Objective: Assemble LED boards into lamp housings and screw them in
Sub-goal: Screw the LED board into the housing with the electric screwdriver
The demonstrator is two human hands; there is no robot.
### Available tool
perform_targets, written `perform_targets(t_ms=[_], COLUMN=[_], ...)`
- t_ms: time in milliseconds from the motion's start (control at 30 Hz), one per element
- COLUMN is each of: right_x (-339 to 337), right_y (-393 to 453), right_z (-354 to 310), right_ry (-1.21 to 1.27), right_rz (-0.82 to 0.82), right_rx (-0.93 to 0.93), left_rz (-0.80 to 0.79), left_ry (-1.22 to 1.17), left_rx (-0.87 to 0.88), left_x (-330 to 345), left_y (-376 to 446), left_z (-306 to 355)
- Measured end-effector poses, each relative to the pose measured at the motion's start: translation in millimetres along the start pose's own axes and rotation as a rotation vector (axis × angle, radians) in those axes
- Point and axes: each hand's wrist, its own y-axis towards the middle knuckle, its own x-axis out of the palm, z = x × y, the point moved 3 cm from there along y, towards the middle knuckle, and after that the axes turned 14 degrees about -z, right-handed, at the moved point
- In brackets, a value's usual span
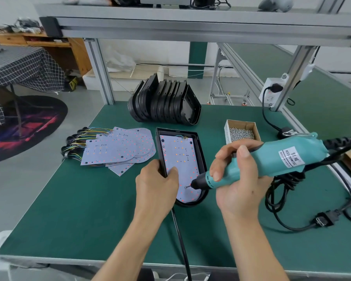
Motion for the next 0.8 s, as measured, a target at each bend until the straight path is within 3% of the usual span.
perform_targets(t_ms=[800], right_x=[1.3], right_y=[-5.1], right_z=[0.4], right_ry=[-0.018], right_rz=[0.0], right_rx=[-0.017], left_rz=[-0.004], left_ry=[0.028], left_rx=[-0.02], left_x=[0.8], left_y=[-1.2], left_z=[-0.2])
